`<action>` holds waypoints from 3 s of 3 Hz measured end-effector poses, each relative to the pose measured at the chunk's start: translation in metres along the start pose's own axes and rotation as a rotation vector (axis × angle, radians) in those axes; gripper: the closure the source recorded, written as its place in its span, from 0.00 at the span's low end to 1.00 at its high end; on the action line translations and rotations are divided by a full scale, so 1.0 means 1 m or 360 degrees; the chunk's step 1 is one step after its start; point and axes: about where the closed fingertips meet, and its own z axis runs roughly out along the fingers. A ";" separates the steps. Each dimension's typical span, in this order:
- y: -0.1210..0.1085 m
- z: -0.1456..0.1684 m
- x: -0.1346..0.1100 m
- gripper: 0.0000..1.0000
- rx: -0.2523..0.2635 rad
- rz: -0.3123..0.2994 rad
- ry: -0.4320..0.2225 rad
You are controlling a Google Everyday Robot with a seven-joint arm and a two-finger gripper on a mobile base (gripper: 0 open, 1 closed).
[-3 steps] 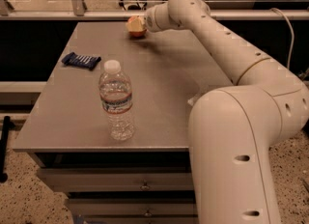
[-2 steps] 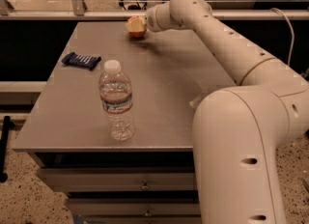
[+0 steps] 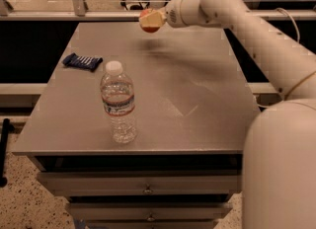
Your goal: Move apple near water bottle
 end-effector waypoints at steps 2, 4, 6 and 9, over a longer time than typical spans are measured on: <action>0.048 -0.098 0.028 1.00 -0.0256 -0.0149 -0.0044; 0.122 -0.172 0.048 1.00 -0.0550 -0.0424 -0.0096; 0.128 -0.165 0.052 1.00 -0.0637 -0.0416 -0.0079; 0.181 -0.205 0.089 1.00 -0.1183 -0.0561 0.0164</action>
Offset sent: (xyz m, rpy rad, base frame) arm -0.1891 -0.0668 0.0155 -0.0230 -0.1128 0.3472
